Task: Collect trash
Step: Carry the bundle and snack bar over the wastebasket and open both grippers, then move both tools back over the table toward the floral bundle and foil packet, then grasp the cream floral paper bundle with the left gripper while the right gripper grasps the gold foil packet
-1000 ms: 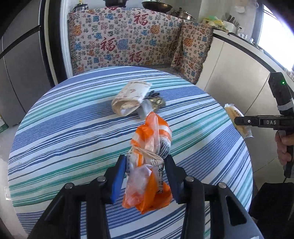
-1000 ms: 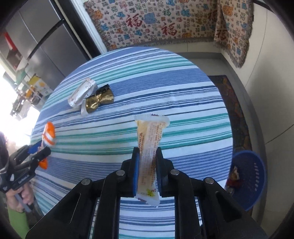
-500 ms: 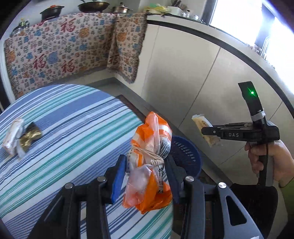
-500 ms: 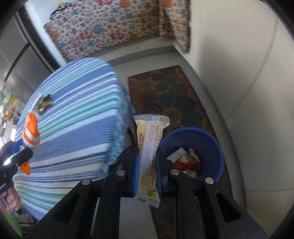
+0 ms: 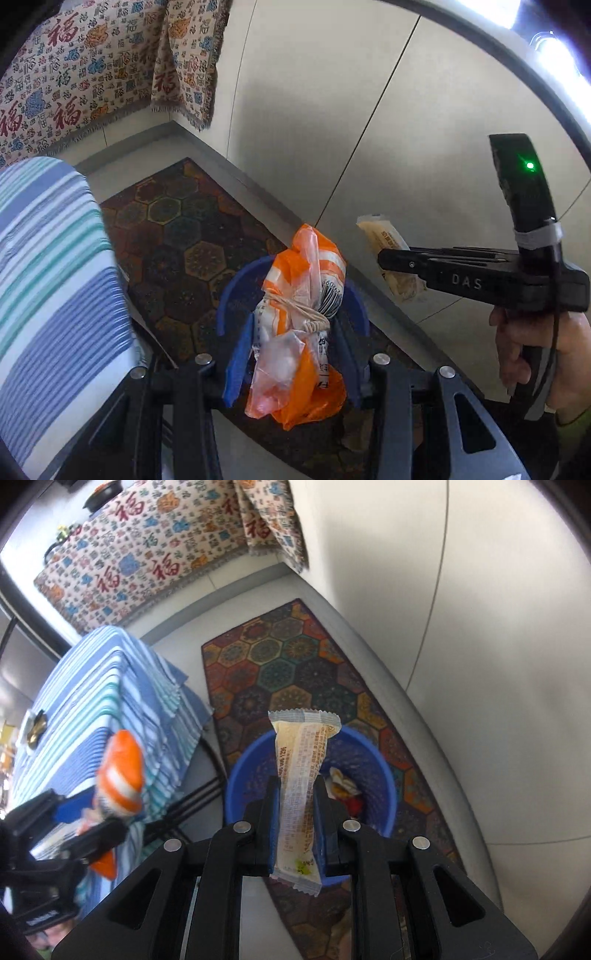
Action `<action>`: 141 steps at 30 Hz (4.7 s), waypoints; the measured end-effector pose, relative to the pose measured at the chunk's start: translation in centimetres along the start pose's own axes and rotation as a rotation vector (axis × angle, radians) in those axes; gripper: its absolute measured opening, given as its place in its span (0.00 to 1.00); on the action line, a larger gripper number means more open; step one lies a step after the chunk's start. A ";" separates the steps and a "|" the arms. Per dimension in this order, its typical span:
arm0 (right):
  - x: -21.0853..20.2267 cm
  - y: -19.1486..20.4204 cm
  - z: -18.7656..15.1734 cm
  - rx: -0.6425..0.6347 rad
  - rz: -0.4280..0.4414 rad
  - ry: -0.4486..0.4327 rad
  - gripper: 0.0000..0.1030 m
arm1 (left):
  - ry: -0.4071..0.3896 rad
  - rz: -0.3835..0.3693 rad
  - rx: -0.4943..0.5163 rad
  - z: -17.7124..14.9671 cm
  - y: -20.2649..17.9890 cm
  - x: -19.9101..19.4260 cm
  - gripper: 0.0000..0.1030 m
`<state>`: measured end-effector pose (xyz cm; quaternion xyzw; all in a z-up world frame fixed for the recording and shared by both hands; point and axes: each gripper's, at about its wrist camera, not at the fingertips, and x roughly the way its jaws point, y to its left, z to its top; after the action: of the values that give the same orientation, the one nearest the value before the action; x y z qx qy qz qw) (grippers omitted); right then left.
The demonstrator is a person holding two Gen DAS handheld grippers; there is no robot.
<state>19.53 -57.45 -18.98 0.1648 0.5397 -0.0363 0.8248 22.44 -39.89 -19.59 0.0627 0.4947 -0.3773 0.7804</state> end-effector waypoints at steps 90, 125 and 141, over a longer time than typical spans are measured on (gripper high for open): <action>3.5 38.4 -12.1 -0.596 0.175 -0.122 0.95 | -0.204 0.448 -0.393 -19.7 39.4 -29.0 0.70; 4.6 39.4 -1.7 -0.399 0.310 0.009 0.81 | -0.216 0.399 -0.308 -17.0 34.4 -27.0 0.74; 9.1 44.3 0.5 -0.443 0.242 0.040 0.44 | -0.187 0.424 -0.347 -17.7 36.1 -25.5 0.74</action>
<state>34.28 -14.71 -16.74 0.0441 0.5270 0.1849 0.8284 27.35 7.44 -17.59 -0.0046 0.4535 -0.1196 0.8832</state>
